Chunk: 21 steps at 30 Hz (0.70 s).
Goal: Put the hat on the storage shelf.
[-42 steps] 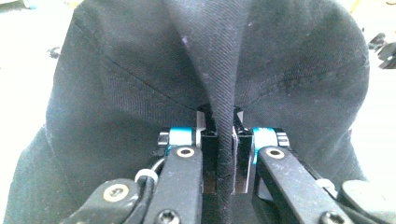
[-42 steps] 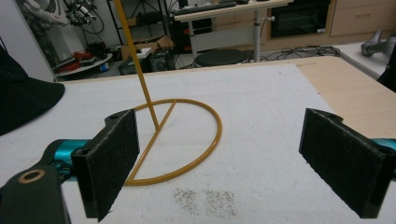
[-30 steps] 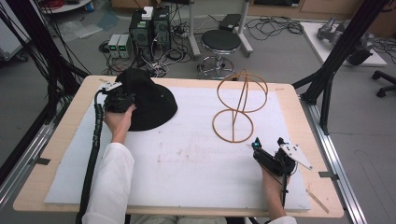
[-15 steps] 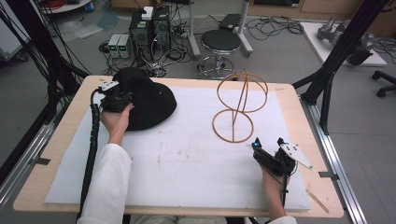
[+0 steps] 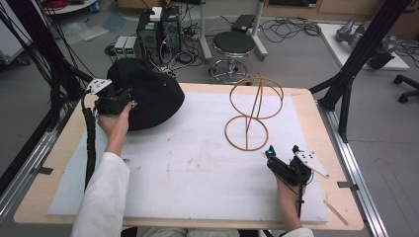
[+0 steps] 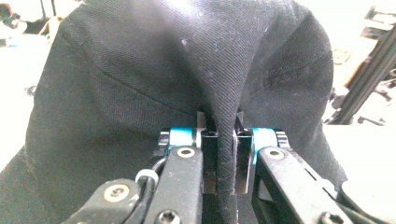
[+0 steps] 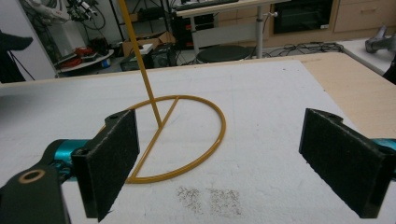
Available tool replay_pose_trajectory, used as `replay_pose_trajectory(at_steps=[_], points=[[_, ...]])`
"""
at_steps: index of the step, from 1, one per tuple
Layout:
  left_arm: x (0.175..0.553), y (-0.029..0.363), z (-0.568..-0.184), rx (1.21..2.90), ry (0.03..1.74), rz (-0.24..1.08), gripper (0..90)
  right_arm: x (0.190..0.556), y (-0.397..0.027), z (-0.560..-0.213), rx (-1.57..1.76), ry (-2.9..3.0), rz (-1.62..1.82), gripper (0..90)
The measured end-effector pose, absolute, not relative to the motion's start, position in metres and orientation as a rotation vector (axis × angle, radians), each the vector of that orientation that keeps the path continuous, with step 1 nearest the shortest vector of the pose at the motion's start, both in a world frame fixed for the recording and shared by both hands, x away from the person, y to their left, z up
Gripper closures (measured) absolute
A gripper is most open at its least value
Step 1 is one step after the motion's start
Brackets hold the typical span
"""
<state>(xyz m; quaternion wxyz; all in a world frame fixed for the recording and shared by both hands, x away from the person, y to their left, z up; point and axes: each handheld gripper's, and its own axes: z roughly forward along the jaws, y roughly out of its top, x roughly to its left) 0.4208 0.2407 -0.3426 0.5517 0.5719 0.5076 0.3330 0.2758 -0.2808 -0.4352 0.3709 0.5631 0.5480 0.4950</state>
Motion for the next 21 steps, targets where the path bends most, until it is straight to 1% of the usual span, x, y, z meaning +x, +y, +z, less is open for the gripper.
replay_pose_trajectory(at_steps=[5,21], points=[[0.411,0.232,-0.327,1.348,1.099,0.796,86.2,0.276,-0.281,-0.435,1.446,1.402,1.273,11.3],[0.387,0.199,-0.287,1.290,0.907,0.795,86.1,0.277,-0.281,-0.435,1.446,1.401,1.278,11.3]])
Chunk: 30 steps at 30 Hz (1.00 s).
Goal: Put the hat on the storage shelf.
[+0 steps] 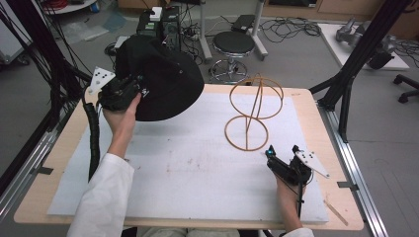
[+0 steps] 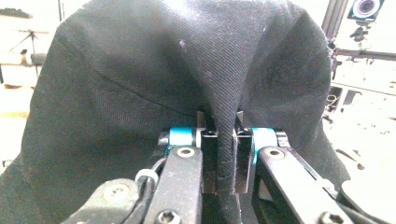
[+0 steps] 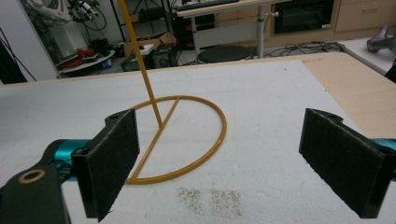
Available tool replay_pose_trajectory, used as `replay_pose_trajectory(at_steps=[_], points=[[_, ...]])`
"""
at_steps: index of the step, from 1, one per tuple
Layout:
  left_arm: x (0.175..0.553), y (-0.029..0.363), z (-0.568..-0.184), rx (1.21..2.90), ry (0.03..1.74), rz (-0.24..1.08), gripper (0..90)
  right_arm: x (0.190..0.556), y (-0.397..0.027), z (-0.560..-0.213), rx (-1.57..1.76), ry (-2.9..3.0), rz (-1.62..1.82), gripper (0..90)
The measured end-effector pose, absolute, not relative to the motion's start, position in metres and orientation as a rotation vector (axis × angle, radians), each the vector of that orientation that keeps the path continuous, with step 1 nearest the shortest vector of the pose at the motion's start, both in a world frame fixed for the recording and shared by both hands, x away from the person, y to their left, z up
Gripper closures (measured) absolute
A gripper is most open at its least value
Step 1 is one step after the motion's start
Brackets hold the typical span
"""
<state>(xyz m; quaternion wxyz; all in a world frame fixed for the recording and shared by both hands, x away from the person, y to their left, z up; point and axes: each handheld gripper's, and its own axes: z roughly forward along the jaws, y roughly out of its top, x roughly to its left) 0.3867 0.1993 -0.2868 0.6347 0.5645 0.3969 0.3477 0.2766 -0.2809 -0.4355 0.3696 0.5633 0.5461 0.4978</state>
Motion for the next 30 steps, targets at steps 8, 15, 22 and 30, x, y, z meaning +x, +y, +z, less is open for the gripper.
replay_pose_trajectory(at_steps=[8,15,22,30], points=[[0.376,0.182,-0.267,1.258,0.809,0.778,86.1,0.276,-0.282,-0.435,1.446,1.400,1.284,11.3],[0.371,0.162,-0.253,1.249,0.726,0.756,86.1,0.275,-0.282,-0.435,1.443,1.398,1.285,11.3],[0.373,0.133,-0.245,1.282,0.656,0.719,86.1,0.275,-0.282,-0.435,1.442,1.399,1.287,11.3],[0.381,0.097,-0.243,1.317,0.621,0.668,86.1,0.274,-0.281,-0.434,1.441,1.405,1.292,11.3]])
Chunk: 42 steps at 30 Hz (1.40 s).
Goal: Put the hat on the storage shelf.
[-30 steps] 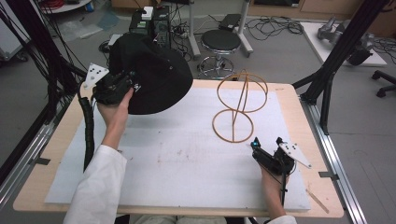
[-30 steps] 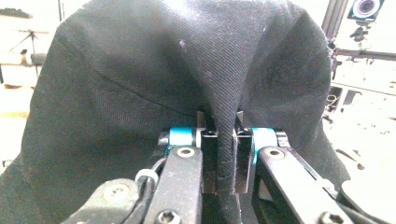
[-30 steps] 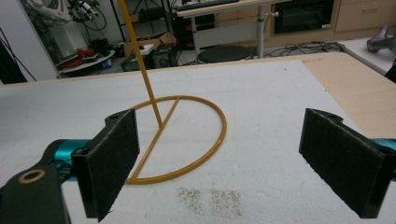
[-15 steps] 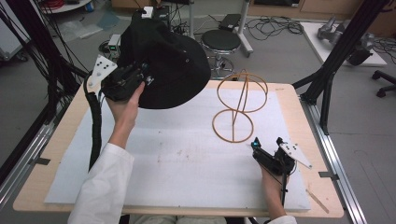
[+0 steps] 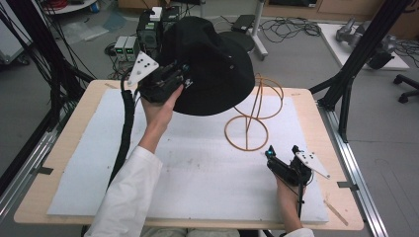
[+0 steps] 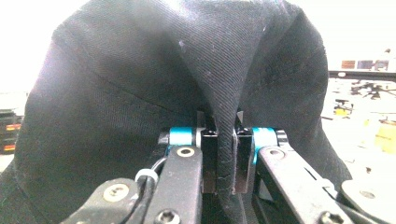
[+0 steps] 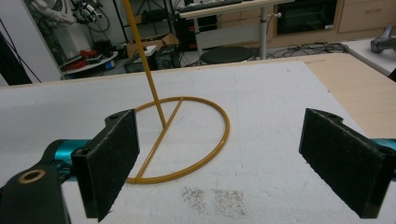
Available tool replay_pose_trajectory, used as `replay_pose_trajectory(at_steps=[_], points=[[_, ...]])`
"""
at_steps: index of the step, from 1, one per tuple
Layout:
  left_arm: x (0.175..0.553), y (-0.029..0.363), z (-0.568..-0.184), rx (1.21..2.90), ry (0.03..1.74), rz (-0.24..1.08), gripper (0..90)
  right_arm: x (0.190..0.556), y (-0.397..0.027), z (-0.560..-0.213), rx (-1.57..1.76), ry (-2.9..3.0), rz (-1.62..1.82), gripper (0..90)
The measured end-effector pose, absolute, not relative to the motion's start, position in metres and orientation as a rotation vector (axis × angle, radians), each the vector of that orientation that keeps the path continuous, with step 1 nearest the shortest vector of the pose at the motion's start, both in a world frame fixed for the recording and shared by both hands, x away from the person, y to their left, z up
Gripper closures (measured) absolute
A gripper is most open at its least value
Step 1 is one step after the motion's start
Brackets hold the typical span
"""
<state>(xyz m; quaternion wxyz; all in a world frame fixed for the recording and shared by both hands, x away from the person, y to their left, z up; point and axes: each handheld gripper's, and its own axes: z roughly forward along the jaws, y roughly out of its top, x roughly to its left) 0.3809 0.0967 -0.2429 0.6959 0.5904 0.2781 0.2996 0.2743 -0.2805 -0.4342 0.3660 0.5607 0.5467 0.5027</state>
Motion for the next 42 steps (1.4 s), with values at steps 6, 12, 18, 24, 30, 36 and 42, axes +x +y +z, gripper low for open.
replay_pose_trajectory(at_steps=[6,12,18,24,30,36,42], points=[[0.384,0.075,-0.240,1.329,0.593,0.643,86.1,0.275,-0.282,-0.434,1.442,1.401,1.294,11.3],[0.386,0.055,-0.237,1.337,0.569,0.622,86.1,0.274,-0.281,-0.434,1.442,1.403,1.296,11.3],[0.389,0.031,-0.237,1.342,0.546,0.581,86.1,0.274,-0.281,-0.434,1.443,1.405,1.302,11.3],[0.392,0.001,-0.236,1.338,0.517,0.532,86.1,0.274,-0.281,-0.434,1.442,1.405,1.301,11.3],[0.393,-0.023,-0.234,1.360,0.479,0.502,86.1,0.272,-0.283,-0.434,1.442,1.405,1.302,11.3],[0.402,-0.038,-0.239,1.394,0.496,0.487,86.1,0.271,-0.284,-0.434,1.449,1.399,1.305,11.3],[0.412,-0.043,-0.248,1.445,0.533,0.468,86.1,0.272,-0.286,-0.435,1.447,1.398,1.304,11.3]])
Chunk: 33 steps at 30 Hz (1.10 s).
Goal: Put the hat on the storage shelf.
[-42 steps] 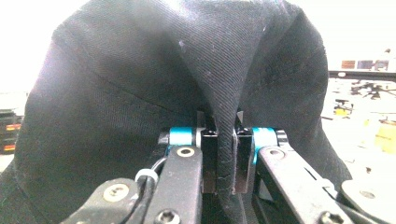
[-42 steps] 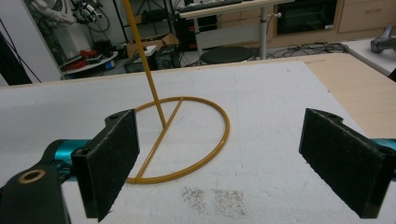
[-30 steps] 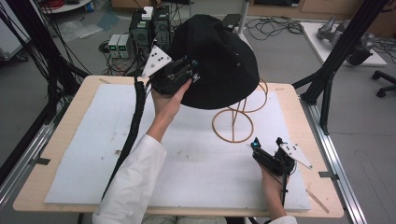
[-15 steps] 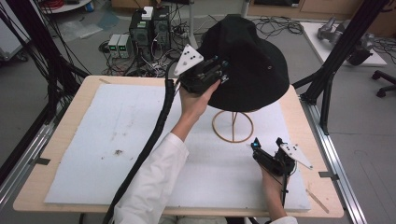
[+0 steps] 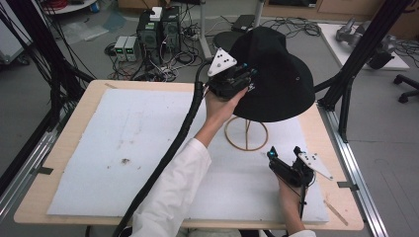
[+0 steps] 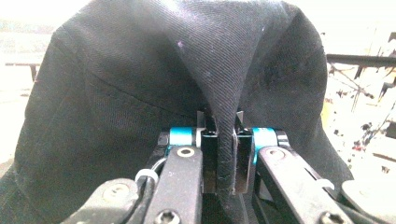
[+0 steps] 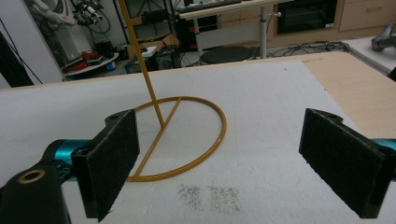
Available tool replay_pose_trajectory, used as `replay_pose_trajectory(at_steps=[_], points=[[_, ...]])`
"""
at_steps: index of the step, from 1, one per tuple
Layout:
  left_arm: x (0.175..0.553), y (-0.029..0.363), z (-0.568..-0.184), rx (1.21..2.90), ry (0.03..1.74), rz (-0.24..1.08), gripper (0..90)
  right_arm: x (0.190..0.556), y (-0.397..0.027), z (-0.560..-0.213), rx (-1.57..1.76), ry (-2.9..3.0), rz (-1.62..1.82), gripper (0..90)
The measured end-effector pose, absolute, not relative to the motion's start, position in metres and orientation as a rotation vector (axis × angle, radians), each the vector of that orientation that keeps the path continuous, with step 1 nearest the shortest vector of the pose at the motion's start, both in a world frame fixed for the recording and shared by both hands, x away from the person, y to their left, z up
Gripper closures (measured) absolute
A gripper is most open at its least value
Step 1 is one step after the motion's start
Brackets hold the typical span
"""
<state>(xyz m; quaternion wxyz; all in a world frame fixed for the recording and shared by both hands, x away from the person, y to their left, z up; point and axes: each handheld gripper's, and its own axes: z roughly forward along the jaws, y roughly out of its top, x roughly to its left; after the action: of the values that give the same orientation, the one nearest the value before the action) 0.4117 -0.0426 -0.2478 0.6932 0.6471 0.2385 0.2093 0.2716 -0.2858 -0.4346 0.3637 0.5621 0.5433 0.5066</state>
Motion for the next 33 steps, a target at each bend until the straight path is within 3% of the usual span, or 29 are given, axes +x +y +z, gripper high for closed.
replay_pose_trajectory(at_steps=[33], points=[[0.419,-0.056,-0.266,1.628,0.598,0.310,84.1,0.271,-0.284,-0.435,1.444,1.407,1.297,11.3]])
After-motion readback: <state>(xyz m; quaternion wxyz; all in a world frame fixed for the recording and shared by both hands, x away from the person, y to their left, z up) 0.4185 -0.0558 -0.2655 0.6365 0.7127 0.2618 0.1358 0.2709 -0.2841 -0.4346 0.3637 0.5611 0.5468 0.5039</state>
